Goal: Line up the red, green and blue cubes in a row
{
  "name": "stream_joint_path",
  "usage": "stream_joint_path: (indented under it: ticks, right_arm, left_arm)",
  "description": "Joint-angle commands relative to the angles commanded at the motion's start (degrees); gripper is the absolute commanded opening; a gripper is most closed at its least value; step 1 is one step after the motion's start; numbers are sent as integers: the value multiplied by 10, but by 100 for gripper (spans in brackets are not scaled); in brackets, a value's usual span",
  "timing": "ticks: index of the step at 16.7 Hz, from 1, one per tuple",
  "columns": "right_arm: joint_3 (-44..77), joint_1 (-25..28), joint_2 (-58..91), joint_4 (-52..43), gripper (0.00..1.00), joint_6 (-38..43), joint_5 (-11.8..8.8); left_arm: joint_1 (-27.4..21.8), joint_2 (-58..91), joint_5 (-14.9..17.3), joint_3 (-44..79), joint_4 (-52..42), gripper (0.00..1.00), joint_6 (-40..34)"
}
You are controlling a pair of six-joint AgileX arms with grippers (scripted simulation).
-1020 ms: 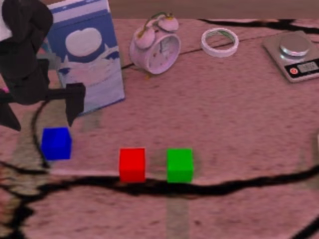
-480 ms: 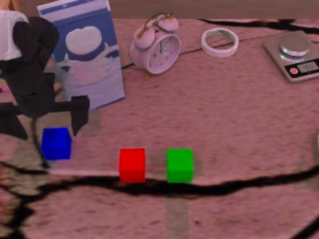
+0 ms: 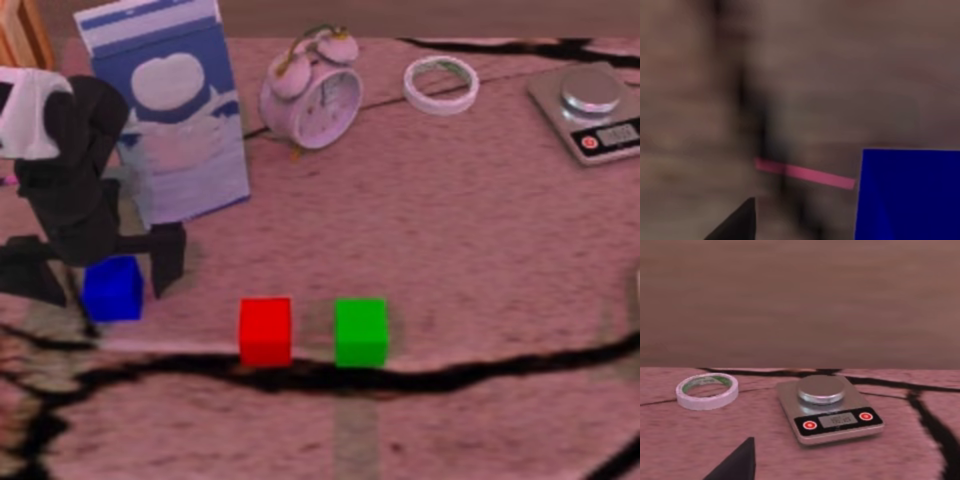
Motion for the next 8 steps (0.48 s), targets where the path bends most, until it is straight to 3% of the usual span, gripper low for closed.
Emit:
stream_joint_path:
  ticks: [1, 8]
  right_arm:
    - [0, 0, 0, 0, 100, 0, 0]
    - [0, 0, 0, 0, 100, 0, 0]
  left_arm:
    - [0, 0, 0, 0, 0, 100, 0]
    - [0, 0, 0, 0, 0, 47, 0]
